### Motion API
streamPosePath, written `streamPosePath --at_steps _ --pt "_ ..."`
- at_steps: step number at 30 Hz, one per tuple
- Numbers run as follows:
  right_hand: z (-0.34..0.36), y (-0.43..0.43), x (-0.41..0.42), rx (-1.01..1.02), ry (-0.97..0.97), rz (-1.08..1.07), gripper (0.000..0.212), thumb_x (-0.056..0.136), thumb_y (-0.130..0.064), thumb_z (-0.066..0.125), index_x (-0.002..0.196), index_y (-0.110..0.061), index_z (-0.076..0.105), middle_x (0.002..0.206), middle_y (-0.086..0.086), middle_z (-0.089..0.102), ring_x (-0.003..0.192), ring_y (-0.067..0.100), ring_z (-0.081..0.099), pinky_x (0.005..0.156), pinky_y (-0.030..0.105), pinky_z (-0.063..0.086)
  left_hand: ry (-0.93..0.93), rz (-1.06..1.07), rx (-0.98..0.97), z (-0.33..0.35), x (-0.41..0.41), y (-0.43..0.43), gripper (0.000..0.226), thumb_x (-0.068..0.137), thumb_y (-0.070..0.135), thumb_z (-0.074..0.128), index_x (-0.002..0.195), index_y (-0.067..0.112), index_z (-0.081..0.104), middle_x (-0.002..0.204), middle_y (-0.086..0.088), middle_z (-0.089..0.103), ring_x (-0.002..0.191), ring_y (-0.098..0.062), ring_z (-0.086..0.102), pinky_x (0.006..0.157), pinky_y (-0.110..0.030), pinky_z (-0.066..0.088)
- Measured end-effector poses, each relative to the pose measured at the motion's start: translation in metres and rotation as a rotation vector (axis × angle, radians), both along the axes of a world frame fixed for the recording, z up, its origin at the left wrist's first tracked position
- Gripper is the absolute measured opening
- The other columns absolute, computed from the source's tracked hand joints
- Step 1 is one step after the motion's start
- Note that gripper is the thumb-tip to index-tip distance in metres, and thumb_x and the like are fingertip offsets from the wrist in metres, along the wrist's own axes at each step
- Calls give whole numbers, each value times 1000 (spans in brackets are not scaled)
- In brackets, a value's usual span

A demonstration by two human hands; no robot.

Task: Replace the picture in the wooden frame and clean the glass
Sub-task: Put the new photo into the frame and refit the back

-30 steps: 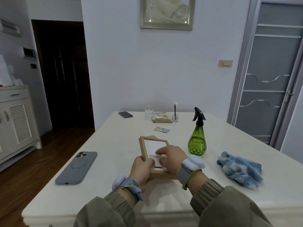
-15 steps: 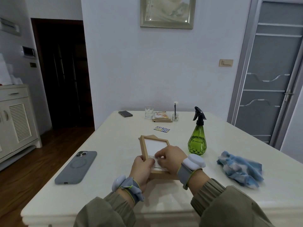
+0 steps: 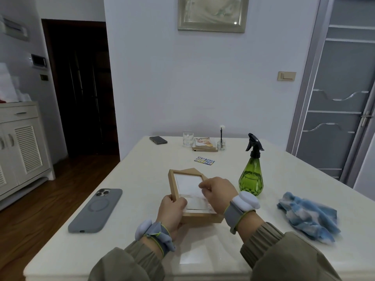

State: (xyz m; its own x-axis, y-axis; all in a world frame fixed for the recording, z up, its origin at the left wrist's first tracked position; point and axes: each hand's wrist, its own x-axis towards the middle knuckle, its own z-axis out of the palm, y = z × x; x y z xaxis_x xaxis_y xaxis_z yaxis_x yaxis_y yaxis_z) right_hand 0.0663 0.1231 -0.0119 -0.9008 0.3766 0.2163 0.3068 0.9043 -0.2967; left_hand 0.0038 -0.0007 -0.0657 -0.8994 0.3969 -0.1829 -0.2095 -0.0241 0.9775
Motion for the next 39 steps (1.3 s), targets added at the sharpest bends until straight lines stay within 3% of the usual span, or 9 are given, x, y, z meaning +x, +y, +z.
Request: streamPosePath --at_steps 6,10,15,17,26,29,32,34,39 --pt "-6 13 -34 -1 -34 -54 31 94 -18 41 111 -14 67 121 6 65 113 28 59 91 31 49 -31 40 -18 2 -29 0 44 66 26 57 107 8 56 107 -23 63 86 -33 58 73 -40 49" --pt "-11 29 -64 -3 -164 -35 11 94 -14 40 85 -18 45 101 8 60 91 25 56 49 18 28 -41 48 -11 -2 -56 4 34 77 20 58 109 7 55 109 -24 63 89 -36 60 72 -39 49" --pt "-23 49 -93 -46 -284 -94 34 99 -22 36 125 -7 49 133 13 55 122 29 53 96 29 41 -65 64 -21 -7 -80 11 40 76 21 58 114 7 54 104 -18 64 91 -36 61 73 -41 51" --pt "-31 53 -99 -47 -303 -122 38 98 -27 37 129 -9 47 135 12 54 123 30 52 100 32 41 -75 64 -8 -10 -87 12 34 82 16 56 114 7 54 103 -17 64 86 -33 60 70 -36 49" --pt "-47 55 -115 -56 -286 -130 37 101 -33 31 120 -8 52 131 13 55 120 28 52 93 27 37 -57 79 -48 -17 -105 10 47 61 28 56 105 11 56 104 -18 65 100 -41 62 85 -54 53" --pt "-42 52 -113 -166 -312 -104 26 102 -24 31 94 -10 51 138 16 51 125 25 50 84 26 35 -53 87 -52 -16 -106 8 43 67 25 57 107 9 55 105 -18 65 102 -41 62 86 -55 52" --pt "-48 50 -109 -132 -287 -166 22 96 -23 46 99 -6 60 123 18 62 98 27 58 51 23 31 -60 97 -40 -16 -105 8 41 70 23 58 109 9 54 106 -19 64 102 -41 61 88 -56 51" --pt "-53 49 -105 -153 -261 -205 30 93 -25 50 111 -4 62 117 17 65 85 24 52 49 18 25 -61 98 -33 -15 -103 8 43 72 22 58 111 7 55 107 -21 64 102 -42 61 86 -54 52" --pt "-43 48 -90 -158 -281 -254 20 90 -25 55 97 -7 60 117 18 65 81 22 44 48 20 25 -57 94 -39 -12 -95 10 45 70 22 58 112 6 55 106 -19 63 100 -41 61 89 -59 52"
